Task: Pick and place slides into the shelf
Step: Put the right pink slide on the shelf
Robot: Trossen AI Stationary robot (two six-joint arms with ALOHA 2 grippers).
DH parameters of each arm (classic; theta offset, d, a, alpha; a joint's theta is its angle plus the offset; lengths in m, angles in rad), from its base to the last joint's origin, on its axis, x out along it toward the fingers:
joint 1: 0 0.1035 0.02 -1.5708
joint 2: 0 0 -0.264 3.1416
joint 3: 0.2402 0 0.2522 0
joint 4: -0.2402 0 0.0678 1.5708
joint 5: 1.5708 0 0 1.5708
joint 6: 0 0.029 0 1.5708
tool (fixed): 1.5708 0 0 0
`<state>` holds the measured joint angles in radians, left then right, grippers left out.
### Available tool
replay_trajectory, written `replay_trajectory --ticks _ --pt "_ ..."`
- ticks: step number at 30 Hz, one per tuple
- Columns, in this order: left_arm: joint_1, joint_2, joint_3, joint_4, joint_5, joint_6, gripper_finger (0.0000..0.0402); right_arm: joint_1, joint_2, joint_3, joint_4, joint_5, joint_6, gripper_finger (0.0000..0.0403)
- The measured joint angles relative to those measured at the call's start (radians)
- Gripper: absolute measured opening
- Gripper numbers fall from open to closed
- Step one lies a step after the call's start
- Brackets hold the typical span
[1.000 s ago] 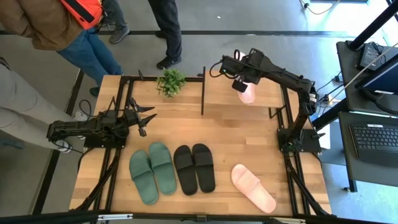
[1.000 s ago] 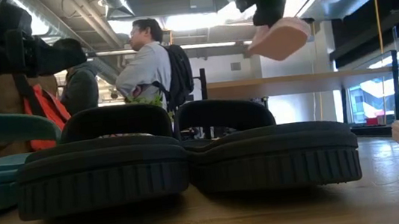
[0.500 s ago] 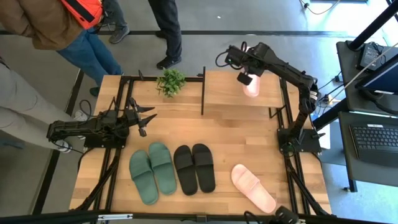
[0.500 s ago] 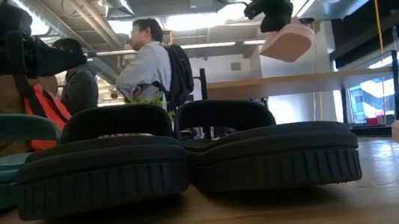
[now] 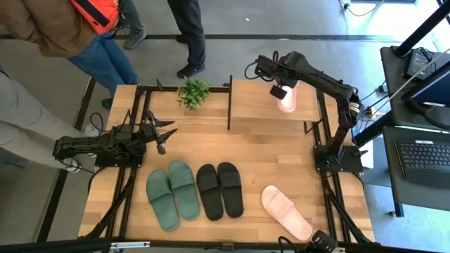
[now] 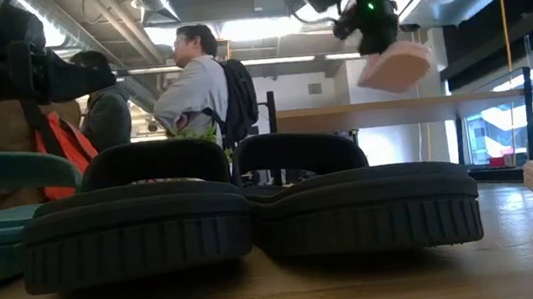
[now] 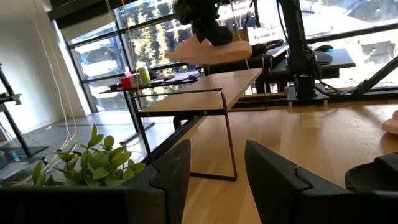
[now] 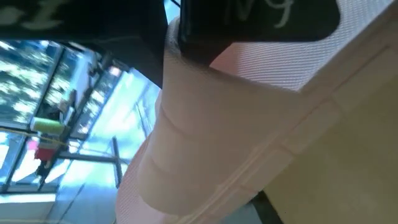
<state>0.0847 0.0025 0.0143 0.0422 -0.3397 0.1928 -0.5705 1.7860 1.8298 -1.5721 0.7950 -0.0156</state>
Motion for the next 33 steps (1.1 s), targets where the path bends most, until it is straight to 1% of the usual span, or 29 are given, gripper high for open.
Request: replay_trajectory --ticks 2,7,12,15,19,22,26,33 --pt "0.0 0.0 0.0 0.0 0.0 0.0 0.0145 -0.004 -0.015 -0.059 -0.001 0.019 -0.004 0.0012" --pt "0.0 0.0 0.0 0.0 -0.001 0.001 0.0145 -0.007 -0.065 -0.188 0.001 0.02 0.024 0.0012" --pt "0.0 0.0 0.0 0.0 -0.012 0.001 0.0145 -0.007 -0.135 -0.286 -0.001 0.027 0.033 0.0012" --pt "0.0 0.0 0.0 0.0 -0.013 0.001 0.0145 -0.007 -0.174 -0.336 0.002 0.027 0.008 0.0012" --pt "0.0 0.0 0.0 0.0 -0.013 0.001 0.0145 -0.007 -0.206 -0.394 0.001 0.032 0.006 0.0012" --pt "0.0 0.0 0.0 0.001 -0.013 0.001 0.0145 -0.007 -0.213 -0.43 0.001 0.076 0.007 0.0012" --pt "0.0 0.0 0.0 0.001 -0.013 0.001 0.0145 -0.007 -0.212 -0.475 0.001 0.084 0.008 0.0012" --pt "0.0 0.0 0.0 0.001 -0.013 0.001 0.0145 -0.007 -0.211 -0.497 0.005 0.11 0.012 0.0012"
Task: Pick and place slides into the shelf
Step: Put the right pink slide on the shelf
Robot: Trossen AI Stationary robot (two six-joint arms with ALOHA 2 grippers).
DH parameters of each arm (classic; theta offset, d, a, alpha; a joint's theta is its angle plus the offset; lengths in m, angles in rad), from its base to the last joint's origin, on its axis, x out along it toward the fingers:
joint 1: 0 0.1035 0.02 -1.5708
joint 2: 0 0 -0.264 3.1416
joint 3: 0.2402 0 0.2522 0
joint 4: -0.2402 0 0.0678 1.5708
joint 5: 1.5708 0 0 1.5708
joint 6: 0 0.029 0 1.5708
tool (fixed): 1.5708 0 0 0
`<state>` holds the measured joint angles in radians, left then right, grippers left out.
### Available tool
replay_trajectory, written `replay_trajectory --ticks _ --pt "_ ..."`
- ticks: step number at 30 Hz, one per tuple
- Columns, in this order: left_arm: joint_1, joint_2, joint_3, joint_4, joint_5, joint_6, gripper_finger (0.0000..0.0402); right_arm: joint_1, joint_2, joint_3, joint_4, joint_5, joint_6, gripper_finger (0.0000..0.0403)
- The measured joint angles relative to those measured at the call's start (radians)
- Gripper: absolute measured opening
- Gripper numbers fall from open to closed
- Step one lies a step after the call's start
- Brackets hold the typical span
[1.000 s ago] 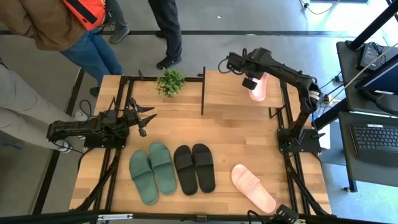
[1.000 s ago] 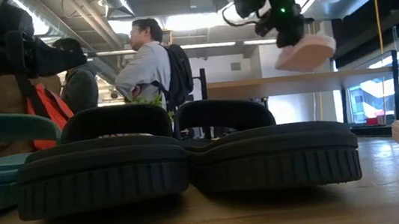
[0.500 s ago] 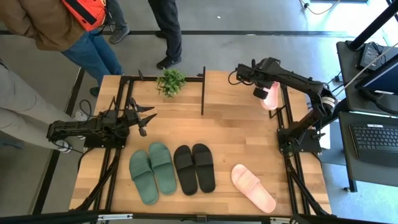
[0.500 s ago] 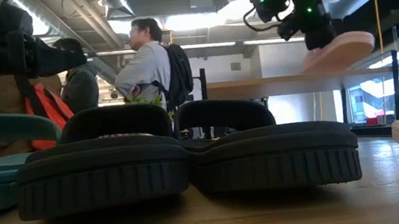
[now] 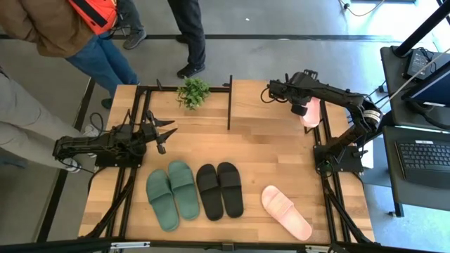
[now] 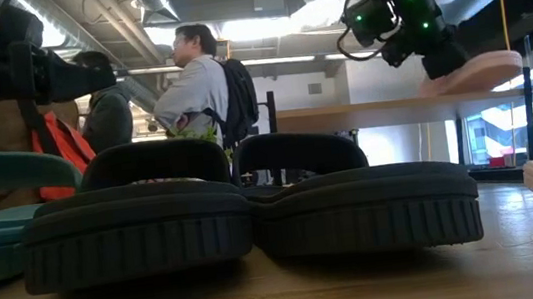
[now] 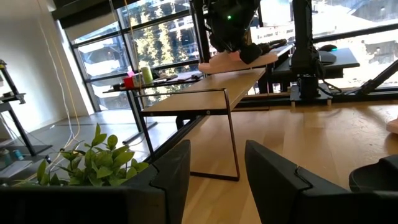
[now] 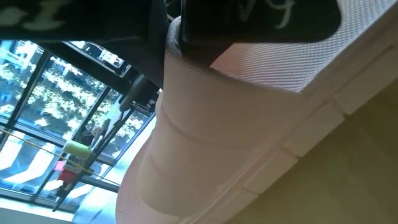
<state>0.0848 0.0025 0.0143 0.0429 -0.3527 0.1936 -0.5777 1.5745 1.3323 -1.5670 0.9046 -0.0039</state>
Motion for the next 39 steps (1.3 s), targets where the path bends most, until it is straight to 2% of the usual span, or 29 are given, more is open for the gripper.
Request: replay_trajectory --ticks 33,39 --pt "0.0 0.0 0.0 0.0 0.001 0.0 0.0145 -0.048 0.0 0.0 0.079 0.018 -0.032 0.0012" --pt "0.0 0.0 0.0 0.0 0.001 0.0 0.0145 -0.047 0.001 -0.071 0.104 0.033 -0.054 0.0012"
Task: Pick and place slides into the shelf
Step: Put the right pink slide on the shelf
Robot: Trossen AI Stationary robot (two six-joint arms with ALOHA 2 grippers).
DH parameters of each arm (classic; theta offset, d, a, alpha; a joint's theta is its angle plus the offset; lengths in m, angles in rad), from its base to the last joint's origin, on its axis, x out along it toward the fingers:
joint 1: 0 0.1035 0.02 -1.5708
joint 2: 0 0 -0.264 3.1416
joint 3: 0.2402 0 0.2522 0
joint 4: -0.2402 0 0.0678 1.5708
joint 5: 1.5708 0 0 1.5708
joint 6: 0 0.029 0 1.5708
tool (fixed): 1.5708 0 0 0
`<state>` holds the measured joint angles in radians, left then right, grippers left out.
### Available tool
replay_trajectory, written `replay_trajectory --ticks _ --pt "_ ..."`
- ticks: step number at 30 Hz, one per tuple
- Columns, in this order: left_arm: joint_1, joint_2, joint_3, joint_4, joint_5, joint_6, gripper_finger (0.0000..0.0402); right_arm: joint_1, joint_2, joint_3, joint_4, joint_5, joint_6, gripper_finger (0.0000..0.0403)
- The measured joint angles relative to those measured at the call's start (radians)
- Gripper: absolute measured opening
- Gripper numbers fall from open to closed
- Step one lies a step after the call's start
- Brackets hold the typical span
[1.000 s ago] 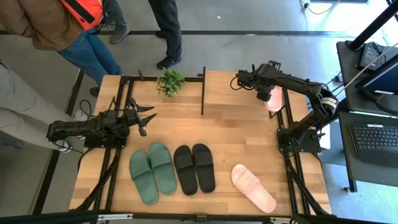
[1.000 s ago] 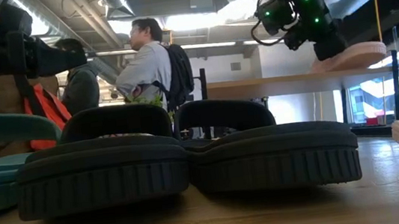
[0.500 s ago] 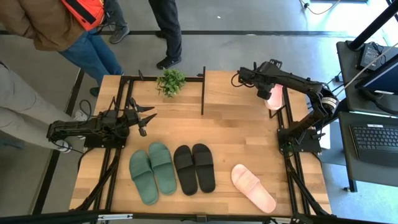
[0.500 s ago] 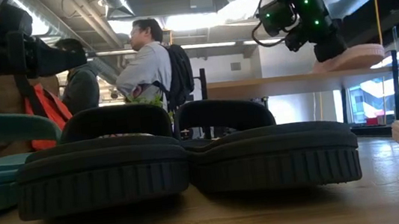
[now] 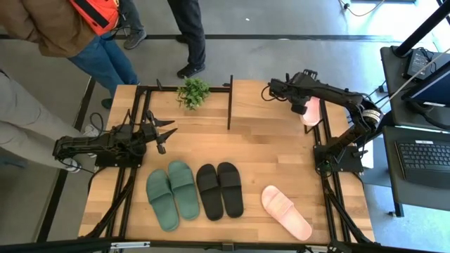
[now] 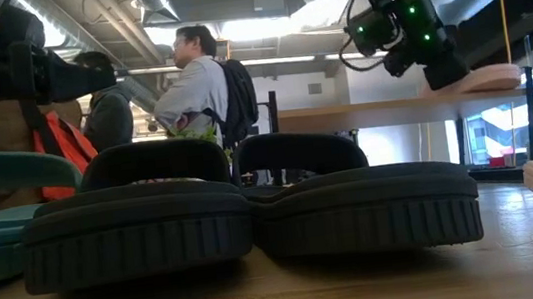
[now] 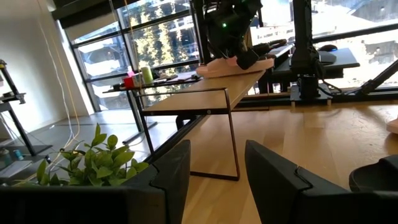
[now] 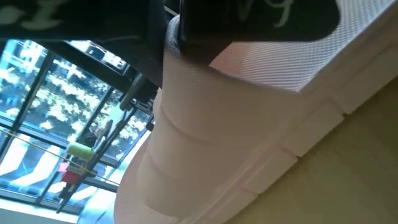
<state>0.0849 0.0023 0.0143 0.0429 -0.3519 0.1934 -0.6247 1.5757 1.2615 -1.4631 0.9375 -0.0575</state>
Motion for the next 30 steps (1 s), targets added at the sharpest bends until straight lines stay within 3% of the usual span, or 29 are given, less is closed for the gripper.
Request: replay_trajectory --ticks 5,19,30 --pt "0.0 0.0 0.0 0.0 0.0 0.0 0.0145 0.0 -0.002 -0.042 0.001 0.019 0.019 0.0013" --pt "0.0 0.0 0.0 0.0 0.0 0.0 0.0145 0.0 -0.002 -0.031 0.003 0.004 0.05 0.0082" --pt "0.0 0.0 0.0 0.0 0.0 0.0 0.0145 -0.001 -0.001 -0.031 -0.004 -0.015 0.057 0.017"
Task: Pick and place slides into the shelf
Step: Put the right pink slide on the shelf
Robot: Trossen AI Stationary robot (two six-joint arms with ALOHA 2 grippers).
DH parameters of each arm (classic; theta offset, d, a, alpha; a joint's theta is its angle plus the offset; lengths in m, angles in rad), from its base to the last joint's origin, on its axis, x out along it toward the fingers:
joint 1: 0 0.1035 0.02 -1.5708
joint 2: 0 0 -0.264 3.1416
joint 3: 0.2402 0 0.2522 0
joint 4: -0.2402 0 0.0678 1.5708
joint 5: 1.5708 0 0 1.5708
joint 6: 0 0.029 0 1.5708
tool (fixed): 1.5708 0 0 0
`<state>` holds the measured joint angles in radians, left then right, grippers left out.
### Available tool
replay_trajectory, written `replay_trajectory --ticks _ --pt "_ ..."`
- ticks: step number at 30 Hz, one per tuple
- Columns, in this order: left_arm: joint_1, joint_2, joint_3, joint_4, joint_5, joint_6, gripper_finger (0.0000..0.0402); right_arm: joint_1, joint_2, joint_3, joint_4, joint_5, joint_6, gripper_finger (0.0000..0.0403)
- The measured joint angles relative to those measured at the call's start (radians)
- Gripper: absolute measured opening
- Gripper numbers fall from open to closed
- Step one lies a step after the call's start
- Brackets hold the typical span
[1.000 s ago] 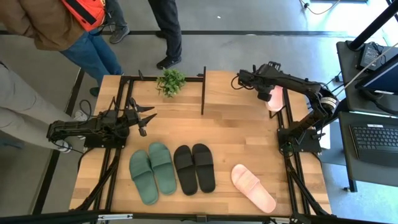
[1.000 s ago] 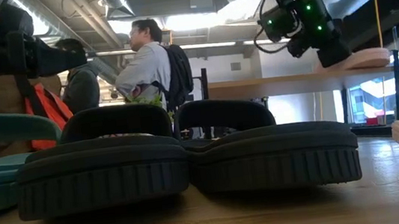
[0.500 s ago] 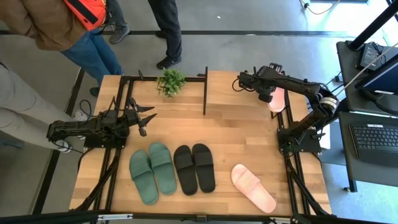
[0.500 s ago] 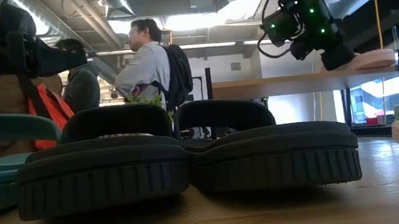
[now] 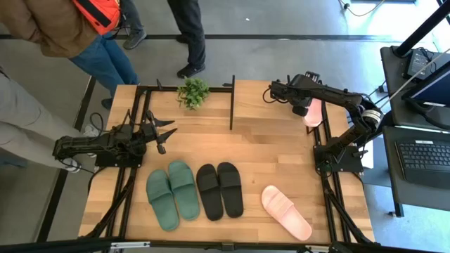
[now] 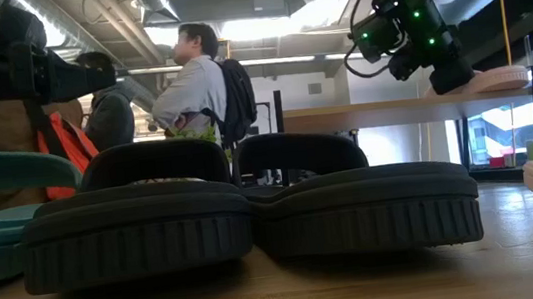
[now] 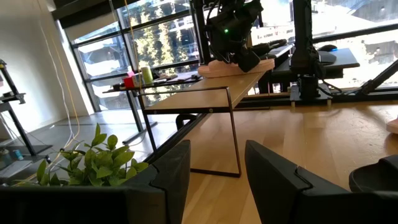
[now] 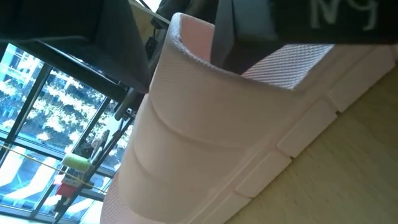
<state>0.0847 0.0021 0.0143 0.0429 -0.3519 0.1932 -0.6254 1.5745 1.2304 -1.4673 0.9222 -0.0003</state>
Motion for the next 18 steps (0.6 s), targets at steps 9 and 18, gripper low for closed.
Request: replay_trajectory --ticks 9,18 --pt "0.0 0.0 0.0 0.0 0.0 0.0 0.0145 0.0 0.0 0.0 -0.02 -0.002 0.001 0.0181" --pt "0.0 0.0 0.0 0.0 0.0 0.0 0.0145 0.0 0.0 0.0 -0.043 -0.002 0.003 0.0181"
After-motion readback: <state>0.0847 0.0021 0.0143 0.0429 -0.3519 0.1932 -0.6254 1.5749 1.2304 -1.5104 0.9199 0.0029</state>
